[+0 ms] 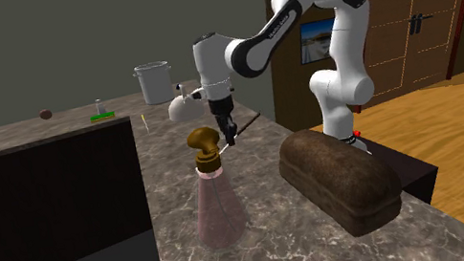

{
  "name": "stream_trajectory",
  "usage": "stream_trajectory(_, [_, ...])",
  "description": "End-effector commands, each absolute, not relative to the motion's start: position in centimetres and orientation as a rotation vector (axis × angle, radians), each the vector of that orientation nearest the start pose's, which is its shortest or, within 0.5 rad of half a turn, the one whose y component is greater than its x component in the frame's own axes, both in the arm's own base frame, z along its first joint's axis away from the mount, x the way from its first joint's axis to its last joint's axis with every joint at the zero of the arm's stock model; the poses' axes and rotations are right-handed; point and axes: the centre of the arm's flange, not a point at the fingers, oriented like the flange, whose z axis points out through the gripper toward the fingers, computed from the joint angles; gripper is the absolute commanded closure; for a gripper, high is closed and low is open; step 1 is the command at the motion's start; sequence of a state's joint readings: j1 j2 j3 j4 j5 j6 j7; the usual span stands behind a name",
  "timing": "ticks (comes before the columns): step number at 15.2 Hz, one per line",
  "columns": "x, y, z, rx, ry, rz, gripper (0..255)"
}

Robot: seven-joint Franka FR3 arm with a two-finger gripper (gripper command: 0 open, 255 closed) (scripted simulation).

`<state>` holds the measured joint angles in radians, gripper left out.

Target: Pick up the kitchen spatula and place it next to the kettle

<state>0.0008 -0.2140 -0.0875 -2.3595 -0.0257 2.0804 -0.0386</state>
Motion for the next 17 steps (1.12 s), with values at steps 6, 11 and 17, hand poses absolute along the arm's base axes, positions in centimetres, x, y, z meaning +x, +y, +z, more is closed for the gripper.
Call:
stream_trajectory(6, [45.9, -4.2, 44.4, -3.139, 0.05, 0.104, 255])
stream_trajectory(11, [45.9, -4.2, 47.0, -3.139, 0.05, 0.104, 255])
stream_trajectory(17, [45.9, -4.2, 50.2, -3.139, 0.05, 0.104, 255])
